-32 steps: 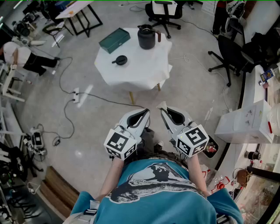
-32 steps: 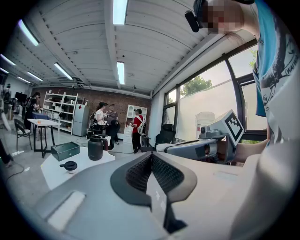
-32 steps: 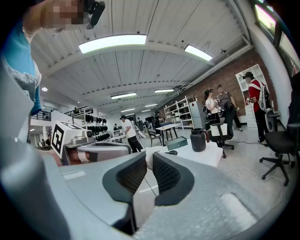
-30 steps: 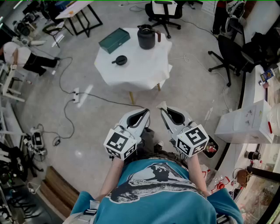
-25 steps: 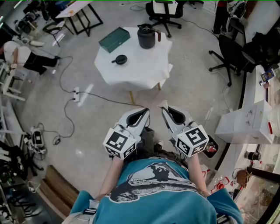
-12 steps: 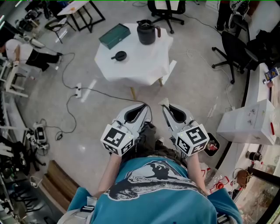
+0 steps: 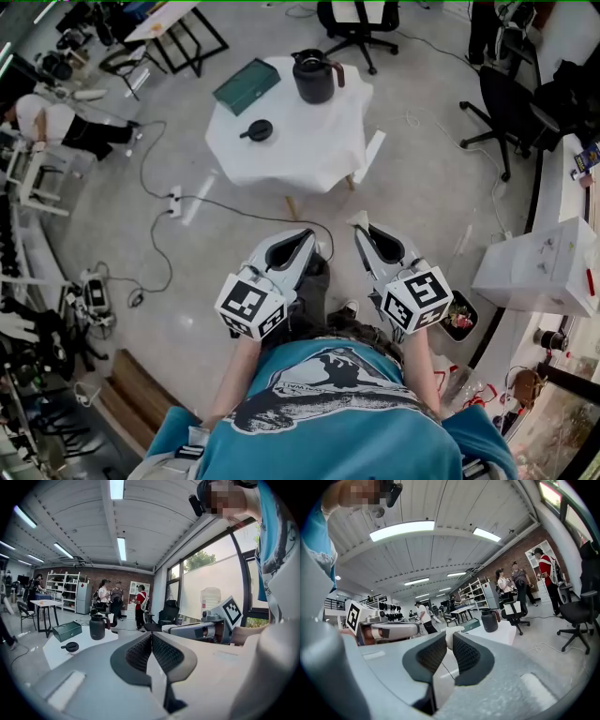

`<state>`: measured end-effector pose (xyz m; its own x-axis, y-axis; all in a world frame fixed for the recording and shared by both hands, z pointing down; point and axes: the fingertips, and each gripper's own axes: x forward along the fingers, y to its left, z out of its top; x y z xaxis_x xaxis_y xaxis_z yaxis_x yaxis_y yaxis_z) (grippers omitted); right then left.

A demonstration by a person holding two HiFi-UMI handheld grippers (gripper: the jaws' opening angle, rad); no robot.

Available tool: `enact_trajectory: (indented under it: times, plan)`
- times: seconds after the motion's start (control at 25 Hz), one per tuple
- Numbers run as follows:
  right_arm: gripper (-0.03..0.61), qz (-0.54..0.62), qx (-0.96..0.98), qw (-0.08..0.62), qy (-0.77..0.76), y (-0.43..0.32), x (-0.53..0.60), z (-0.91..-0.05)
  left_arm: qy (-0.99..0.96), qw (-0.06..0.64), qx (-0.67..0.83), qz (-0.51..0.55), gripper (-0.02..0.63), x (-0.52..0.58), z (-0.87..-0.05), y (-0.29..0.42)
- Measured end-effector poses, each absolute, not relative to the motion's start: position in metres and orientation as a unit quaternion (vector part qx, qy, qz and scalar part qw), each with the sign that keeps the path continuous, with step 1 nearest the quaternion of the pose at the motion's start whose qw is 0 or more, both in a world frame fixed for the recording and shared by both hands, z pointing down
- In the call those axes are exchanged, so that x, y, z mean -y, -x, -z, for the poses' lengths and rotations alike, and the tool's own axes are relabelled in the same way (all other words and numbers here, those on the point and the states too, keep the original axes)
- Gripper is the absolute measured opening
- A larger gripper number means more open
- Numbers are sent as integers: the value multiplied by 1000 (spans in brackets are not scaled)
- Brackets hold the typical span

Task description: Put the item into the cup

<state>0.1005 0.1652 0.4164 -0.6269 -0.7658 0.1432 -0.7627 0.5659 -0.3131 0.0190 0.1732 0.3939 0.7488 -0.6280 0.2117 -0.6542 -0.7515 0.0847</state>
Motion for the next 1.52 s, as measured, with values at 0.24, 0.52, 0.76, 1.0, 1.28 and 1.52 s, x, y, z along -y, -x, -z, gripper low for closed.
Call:
enact_trajectory:
  times: [0.24, 0.52, 0.76, 1.0, 1.28, 1.52]
  plan:
    - [40, 176, -885, 1, 432, -87, -132, -416, -934, 86, 342, -67, 17, -143, -393, -6]
    - [40, 184, -877, -8, 444, -70, -75, -414, -934, 84, 337, -78, 17, -84, -395, 16]
    - [40, 191, -871, -14, 453, -44, -24, -412, -937, 88, 330, -74, 17, -31, -390, 43]
    - [40, 200, -866, -31, 458, -14, 16, -414, -941, 100, 314, -73, 17, 15, -392, 67]
    - [40, 204, -852, -45, 479, 13, 58, -418, -953, 105, 277, -63, 17, 57, -392, 86]
    - [40, 209, -843, -62, 491, 27, 78, -426, -958, 112, 256, -59, 17, 81, -397, 96]
